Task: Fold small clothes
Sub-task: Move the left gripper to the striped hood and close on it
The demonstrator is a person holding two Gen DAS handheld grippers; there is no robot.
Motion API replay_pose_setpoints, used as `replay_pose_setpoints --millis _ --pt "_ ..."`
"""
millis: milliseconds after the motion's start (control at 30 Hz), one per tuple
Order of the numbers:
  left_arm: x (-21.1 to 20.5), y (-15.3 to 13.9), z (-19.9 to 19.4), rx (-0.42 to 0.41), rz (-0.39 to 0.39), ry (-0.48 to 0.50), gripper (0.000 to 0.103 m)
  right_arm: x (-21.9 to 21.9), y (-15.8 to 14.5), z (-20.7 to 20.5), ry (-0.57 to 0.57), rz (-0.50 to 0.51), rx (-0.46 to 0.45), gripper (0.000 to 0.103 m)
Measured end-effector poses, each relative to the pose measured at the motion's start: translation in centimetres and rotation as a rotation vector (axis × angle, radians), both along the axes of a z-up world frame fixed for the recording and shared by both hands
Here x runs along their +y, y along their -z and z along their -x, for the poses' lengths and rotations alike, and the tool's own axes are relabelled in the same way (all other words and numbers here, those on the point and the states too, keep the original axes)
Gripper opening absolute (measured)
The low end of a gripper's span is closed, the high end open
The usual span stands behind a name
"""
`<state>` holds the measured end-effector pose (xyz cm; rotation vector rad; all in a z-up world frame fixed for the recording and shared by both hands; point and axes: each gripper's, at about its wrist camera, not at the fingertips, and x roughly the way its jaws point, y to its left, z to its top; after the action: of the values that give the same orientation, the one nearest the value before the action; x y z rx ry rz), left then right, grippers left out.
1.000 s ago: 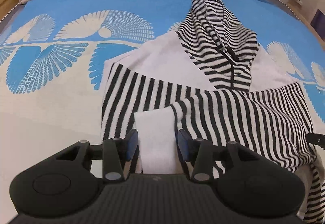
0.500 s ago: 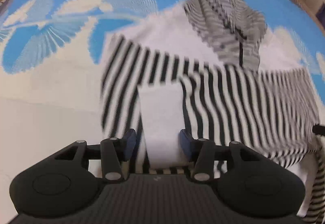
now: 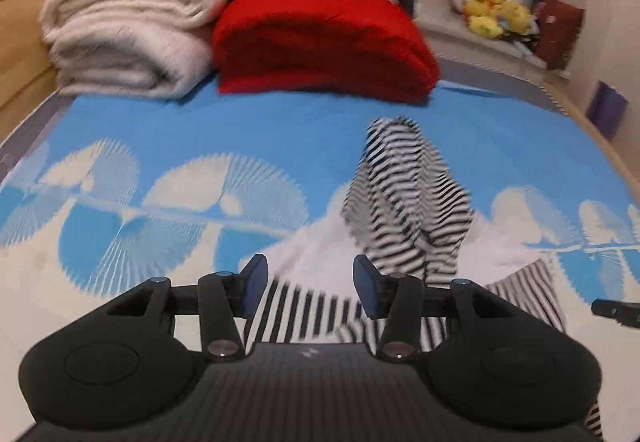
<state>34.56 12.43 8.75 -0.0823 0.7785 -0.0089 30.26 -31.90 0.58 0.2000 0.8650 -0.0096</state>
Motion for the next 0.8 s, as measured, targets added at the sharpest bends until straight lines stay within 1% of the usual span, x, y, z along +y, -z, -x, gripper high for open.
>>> replay_pose_setpoints --millis 33,100,133,200,267,300,467,667,800 --pt "-0.1 -0.5 -0.9 -0.007 -0.004 0.019 0.049 -0.3 -0.2 0.1 0.002 -0.007 -0.006 0.028" --pt "-0.2 -0.9 -2.8 -0.014 0.000 0.051 0.035 -0.9 -0.1 0.1 0.006 -0.018 0.002 0.025" --pt "-0.3 -0.9 -3.9 -0.012 0.004 0.066 0.033 -1.3 0.0 0.2 0.011 -0.027 0.010 0.024" --pt "-0.4 -0.6 -5.9 -0.006 0.004 0.075 0.024 -1.8 0.1 0.3 0.016 -0.041 0.015 0.024" --pt "-0.8 0.4 -8.4 0.009 0.025 0.096 0.020 -2.2 0.2 0.4 0.022 -0.046 0.015 0.024" --pt "-0.9 1.0 -9.4 0.014 0.028 0.103 0.020 -2.4 0.3 0.4 0.024 -0.049 0.015 0.024" --pt "-2.4 3.8 -15.4 0.006 -0.016 0.134 0.020 -3.0 0.7 0.4 0.024 -0.059 0.024 0.024" --pt "-3.7 7.9 -22.8 0.025 -0.001 0.135 0.020 -3.7 1.8 0.0 0.039 -0.035 0.055 0.024" --pt "-4.3 11.0 -27.8 0.040 -0.001 0.104 0.020 -3.8 2.5 -0.4 0.037 -0.027 0.073 0.024"
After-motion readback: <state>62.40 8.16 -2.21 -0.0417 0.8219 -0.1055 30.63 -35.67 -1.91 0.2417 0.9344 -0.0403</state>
